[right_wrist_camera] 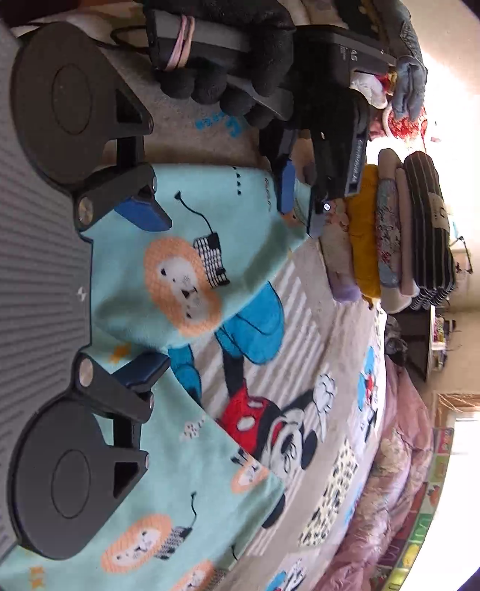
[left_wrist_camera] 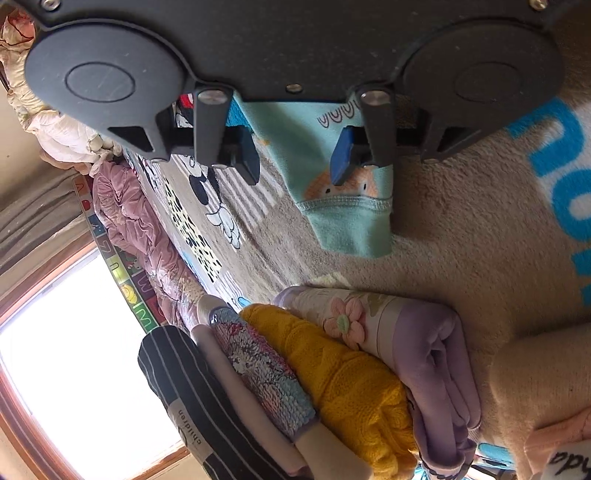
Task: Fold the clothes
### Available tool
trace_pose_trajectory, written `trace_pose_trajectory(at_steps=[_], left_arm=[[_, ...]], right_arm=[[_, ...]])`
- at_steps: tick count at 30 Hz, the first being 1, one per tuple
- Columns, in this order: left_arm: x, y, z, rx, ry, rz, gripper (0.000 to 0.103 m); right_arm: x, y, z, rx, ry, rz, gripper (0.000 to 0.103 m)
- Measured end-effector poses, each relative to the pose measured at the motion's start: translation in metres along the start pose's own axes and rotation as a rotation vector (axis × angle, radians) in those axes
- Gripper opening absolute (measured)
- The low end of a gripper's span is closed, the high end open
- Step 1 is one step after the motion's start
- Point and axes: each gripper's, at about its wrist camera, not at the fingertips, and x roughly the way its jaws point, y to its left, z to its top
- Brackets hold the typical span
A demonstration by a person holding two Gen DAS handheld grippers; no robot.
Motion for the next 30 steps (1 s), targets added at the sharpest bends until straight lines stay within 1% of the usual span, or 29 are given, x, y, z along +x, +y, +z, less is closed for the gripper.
trace_pose_trajectory(at_steps=[2, 4, 6, 8, 9, 10, 11, 12, 14, 16, 19, 20, 22, 23, 24, 25, 27, 28, 29, 30], left_arm=[[-0.001, -0.002, 0.0, 0.002, -0.005, -0.007, 0.041], [-0.001, -0.011, -0.001, 0.027, -0.017, -0.018, 0.041], [-0.007, -0.028, -0.005, 0.104, -0.031, -0.043, 0.041], [-0.013, -0.057, -0.016, 0.229, -0.024, -0.118, 0.041], [-0.017, -0.072, -0.025, 0.291, -0.008, -0.169, 0.041], [-0.018, -0.084, -0.038, 0.35, 0.017, -0.2, 0.041], [-0.019, -0.097, -0.052, 0.409, 0.041, -0.23, 0.041], [-0.02, -0.11, -0.065, 0.466, 0.066, -0.258, 0.041], [-0.021, -0.121, -0.095, 0.532, 0.127, -0.262, 0.041], [-0.027, -0.124, -0.125, 0.588, 0.183, -0.251, 0.041], [-0.038, -0.132, -0.166, 0.665, 0.237, -0.233, 0.041], [-0.041, -0.135, -0.179, 0.691, 0.255, -0.227, 0.041], [-0.049, -0.135, -0.206, 0.749, 0.296, -0.211, 0.041], [-0.053, -0.134, -0.221, 0.798, 0.312, -0.186, 0.041], [-0.058, -0.135, -0.235, 0.879, 0.282, -0.153, 0.041], [-0.063, -0.136, -0.249, 0.957, 0.251, -0.122, 0.041], [-0.075, -0.141, -0.262, 1.025, 0.191, -0.101, 0.041], [-0.081, -0.14, -0.262, 0.981, 0.186, -0.14, 0.041], [-0.087, -0.139, -0.262, 0.94, 0.182, -0.176, 0.045], [-0.089, -0.137, -0.268, 0.938, 0.194, -0.173, 0.05]], right_arm=[[-0.022, 0.009, -0.009, 0.008, -0.014, 0.012, 0.07], [-0.044, 0.018, -0.019, 0.017, -0.028, 0.024, 0.07], [-0.066, 0.027, -0.028, 0.025, -0.043, 0.036, 0.07], [-0.087, 0.036, -0.037, 0.033, -0.057, 0.048, 0.068], [-0.099, 0.036, -0.043, 0.047, -0.067, 0.037, 0.068], [-0.111, 0.025, -0.052, 0.082, -0.083, -0.013, 0.066], [-0.123, 0.013, -0.06, 0.117, -0.099, -0.063, 0.059], [-0.135, 0.002, -0.069, 0.151, -0.115, -0.114, 0.055], [-0.159, -0.021, -0.087, 0.221, -0.146, -0.215, 0.048], [-0.173, -0.048, -0.097, 0.28, -0.172, -0.307, 0.047], [-0.178, -0.078, -0.108, 0.32, -0.185, -0.382, 0.045], [-0.176, -0.081, -0.113, 0.312, -0.175, -0.394, 0.046], [-0.166, -0.084, -0.125, 0.312, -0.106, -0.389, 0.046], [-0.159, -0.083, -0.133, 0.3, -0.068, -0.388, 0.046], [-0.15, -0.077, -0.144, 0.261, -0.02, -0.391, 0.046], [-0.146, -0.07, -0.153, 0.226, 0.006, -0.4, 0.046], [-0.16, -0.052, -0.157, 0.179, -0.048, -0.44, 0.046], [-0.165, -0.046, -0.159, 0.161, -0.066, -0.454, 0.046], [-0.167, -0.044, -0.16, 0.157, -0.062, -0.454, 0.047], [-0.168, -0.043, -0.161, 0.152, -0.059, -0.454, 0.049]])
